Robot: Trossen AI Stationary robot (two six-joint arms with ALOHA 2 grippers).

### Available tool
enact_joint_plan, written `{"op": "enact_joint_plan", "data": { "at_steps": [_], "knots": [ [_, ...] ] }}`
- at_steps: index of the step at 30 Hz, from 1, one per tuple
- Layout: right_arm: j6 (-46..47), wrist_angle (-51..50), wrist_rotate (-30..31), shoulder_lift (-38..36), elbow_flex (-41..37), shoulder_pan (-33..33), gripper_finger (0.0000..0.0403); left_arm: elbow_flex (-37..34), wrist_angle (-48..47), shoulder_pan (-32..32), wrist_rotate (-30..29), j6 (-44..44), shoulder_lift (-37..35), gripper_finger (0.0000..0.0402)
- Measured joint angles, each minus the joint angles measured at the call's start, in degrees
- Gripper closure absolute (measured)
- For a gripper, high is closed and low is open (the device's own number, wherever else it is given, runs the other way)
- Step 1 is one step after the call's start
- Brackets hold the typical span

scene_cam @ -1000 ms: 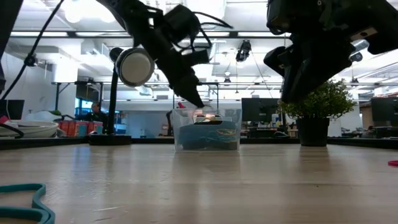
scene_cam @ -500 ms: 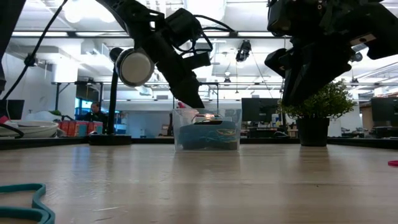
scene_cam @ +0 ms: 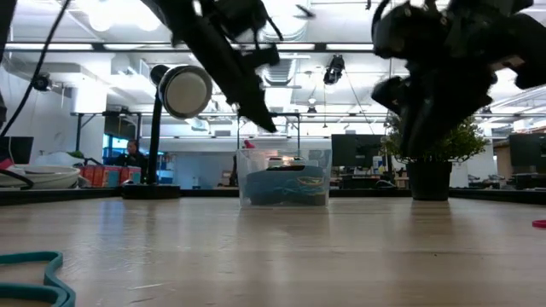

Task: Pick and place rubber bands into bin
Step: Put red rubberband into the transparent bin

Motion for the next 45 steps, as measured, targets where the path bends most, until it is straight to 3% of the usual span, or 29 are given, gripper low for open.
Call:
{"op": "enact_joint_plan", "data": {
  "at_steps": [5,8,12,19,29,45],
  "knots": [
    [2.15,-3.69,-2.97,0.0,-0.94,-0.02,0.0343,-0.34,-7.46,-5.15,0.17,-4.04,-6.34,0.0239],
    [4.59,-6.78,-8.04,0.0,-0.94,0.0,0.0344,-1.58,-9.38,-9.49,0.05,-5.83,-9.85,0.0239],
    [8.96,-13.76,-13.06,0.02,-0.96,0.46,0.0341,-4.62,-6.47,-15.61,-0.12,-6.99,-13.35,0.0239],
    [13.34,-15.86,-13.56,0.13,-1.11,3.12,0.0331,-11.71,2.12,-22.77,-1.83,-8.63,-16.37,0.0239],
    [13.38,-10.66,-13.06,0.22,-3.1,5.25,0.0328,-16.65,6.16,-24.9,-2.7,-11.55,-16.21,0.024],
    [14.39,-8.53,-11.35,4.7,-5.98,5.31,0.0322,-16.76,6.27,-24.92,-2.85,-11.59,-16.48,0.024]
  ]
}}
